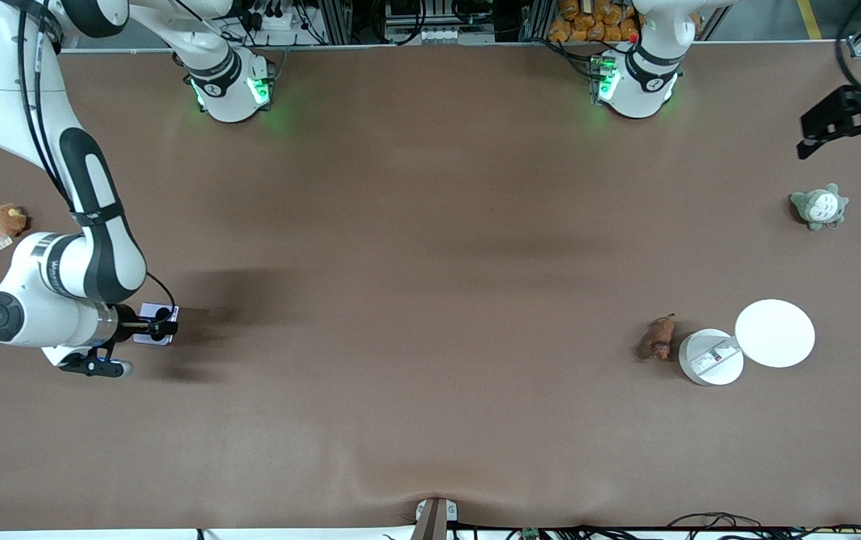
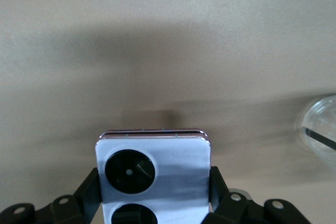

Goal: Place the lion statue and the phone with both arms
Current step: 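Carry the phone toward the glass cup while the left gripper withdraws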

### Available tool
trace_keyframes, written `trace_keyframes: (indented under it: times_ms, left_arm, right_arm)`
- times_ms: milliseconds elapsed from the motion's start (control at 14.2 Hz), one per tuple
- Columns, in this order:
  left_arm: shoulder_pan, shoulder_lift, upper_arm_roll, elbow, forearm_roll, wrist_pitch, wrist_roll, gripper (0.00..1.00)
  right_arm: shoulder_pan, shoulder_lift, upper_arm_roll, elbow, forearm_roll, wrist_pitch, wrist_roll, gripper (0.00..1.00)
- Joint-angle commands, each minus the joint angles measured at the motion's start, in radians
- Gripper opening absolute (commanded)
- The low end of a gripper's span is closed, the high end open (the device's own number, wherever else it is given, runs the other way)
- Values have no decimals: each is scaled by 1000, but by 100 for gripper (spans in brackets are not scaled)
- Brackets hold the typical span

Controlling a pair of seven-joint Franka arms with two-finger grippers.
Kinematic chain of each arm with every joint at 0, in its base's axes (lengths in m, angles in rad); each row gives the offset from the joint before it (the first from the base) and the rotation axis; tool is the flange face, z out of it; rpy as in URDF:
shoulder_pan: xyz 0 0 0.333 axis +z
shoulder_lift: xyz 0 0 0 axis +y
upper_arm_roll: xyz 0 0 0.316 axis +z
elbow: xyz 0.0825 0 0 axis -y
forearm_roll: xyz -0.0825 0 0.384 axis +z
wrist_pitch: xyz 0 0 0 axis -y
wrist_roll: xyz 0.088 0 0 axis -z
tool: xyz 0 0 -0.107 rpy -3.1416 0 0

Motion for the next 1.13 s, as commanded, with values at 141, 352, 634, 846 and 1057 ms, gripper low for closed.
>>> trace_keyframes:
  times_ms: [141, 352, 634, 846, 1057]
  left_arm:
    - [35, -9, -11, -25, -22, -17, -39, 100]
    - [-52, -49, 23, -76, -14, -29, -151, 100]
    - [-178, -103, 135, -156, -14, 0, -162, 100]
    - [-178, -98, 124, -148, -14, 2, -164, 100]
    - [-180, -91, 120, -147, -12, 2, -162, 100]
  right_arm:
    - [-26, -7, 14, -77, -4, 104, -43, 0]
    - [-43, -5, 14, -78, -4, 109, -79, 0]
    - [-58, 4, 14, -78, -4, 133, -96, 0]
    - [-60, 10, 15, -83, -3, 140, -88, 0]
    - [-63, 10, 16, -83, -3, 143, -88, 0]
